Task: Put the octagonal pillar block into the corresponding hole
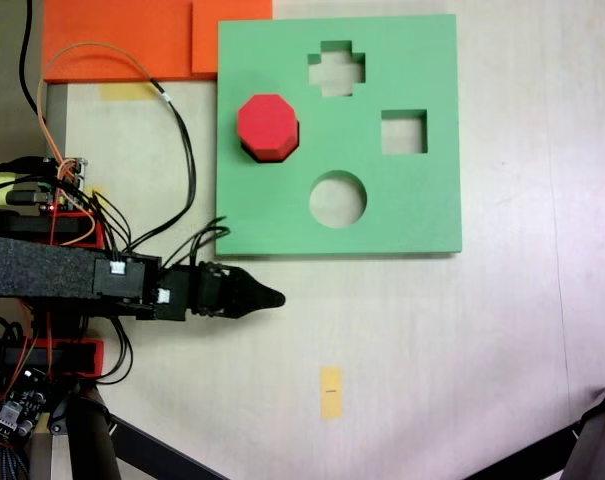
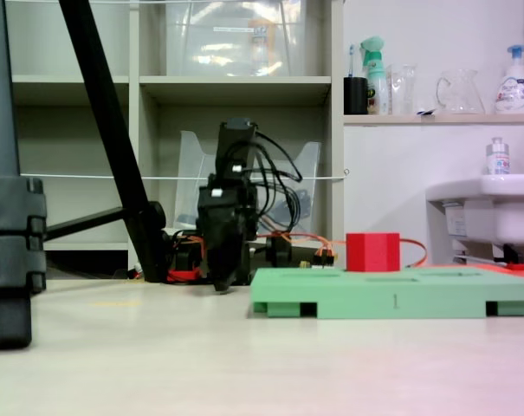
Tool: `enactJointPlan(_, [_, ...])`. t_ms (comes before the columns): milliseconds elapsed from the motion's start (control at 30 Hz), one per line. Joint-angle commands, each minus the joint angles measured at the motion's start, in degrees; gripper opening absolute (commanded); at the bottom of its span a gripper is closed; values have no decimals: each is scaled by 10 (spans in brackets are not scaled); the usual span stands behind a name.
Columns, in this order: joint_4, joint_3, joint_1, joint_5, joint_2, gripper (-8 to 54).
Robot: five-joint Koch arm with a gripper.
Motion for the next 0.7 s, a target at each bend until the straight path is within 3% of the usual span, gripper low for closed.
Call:
enactJointPlan(0, [-9, 18, 11, 0, 47, 380])
enactJointPlan(300, [-20, 120, 4, 1, 47, 381])
enactJointPlan(500, [-35, 120, 4, 5, 46, 338])
enactJointPlan(667, [-72, 127, 4, 5, 45, 338])
